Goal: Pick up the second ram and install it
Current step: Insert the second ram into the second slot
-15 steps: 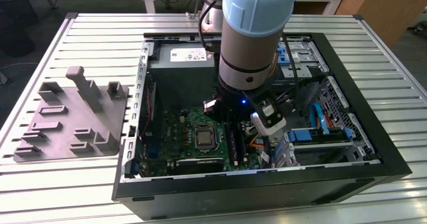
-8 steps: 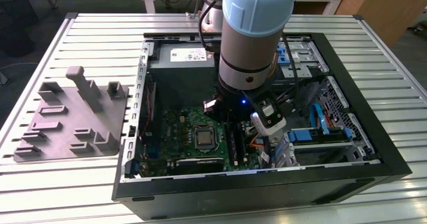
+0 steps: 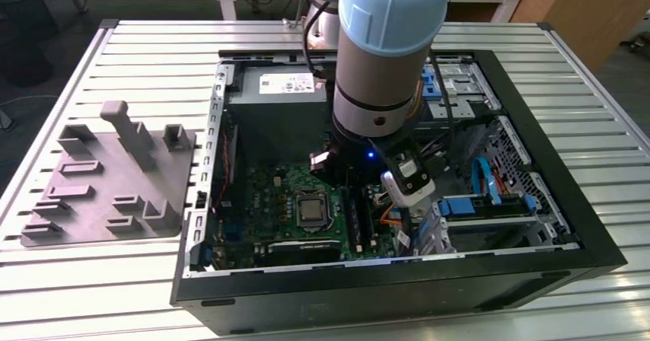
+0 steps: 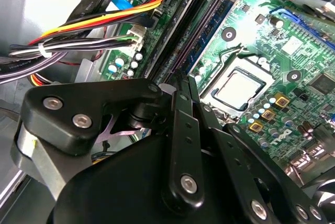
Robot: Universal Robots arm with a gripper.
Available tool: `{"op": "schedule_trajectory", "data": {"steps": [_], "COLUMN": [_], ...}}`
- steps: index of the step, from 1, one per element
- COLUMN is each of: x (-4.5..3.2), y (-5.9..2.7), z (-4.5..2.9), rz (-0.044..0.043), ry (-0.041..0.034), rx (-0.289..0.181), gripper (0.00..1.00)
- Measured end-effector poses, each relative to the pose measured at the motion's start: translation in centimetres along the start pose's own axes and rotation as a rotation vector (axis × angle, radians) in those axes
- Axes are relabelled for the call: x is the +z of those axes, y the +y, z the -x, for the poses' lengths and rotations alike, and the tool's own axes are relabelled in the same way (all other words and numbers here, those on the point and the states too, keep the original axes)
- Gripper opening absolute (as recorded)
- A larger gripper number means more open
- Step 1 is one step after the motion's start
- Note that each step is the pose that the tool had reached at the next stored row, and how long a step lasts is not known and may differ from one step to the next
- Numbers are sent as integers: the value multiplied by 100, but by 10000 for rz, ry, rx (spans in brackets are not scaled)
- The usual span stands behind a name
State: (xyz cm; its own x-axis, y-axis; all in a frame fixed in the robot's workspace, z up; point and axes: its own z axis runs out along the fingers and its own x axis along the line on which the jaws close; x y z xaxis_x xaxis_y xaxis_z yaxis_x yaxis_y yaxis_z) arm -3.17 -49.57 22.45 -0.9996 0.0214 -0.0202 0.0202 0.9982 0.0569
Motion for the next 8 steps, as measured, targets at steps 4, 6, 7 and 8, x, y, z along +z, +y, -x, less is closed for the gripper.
{"op": "schedule_trajectory", "data": {"steps": [4, 6, 7, 8], "x": [0, 0, 0, 0], "y": [0, 0, 0, 0], "z": [0, 0, 0, 0], "rz": [0, -1, -3, -3], "ry": [-2, -8, -9, -10], "rx": [25, 131, 162, 167], "gripper": [11, 11, 11, 11]}}
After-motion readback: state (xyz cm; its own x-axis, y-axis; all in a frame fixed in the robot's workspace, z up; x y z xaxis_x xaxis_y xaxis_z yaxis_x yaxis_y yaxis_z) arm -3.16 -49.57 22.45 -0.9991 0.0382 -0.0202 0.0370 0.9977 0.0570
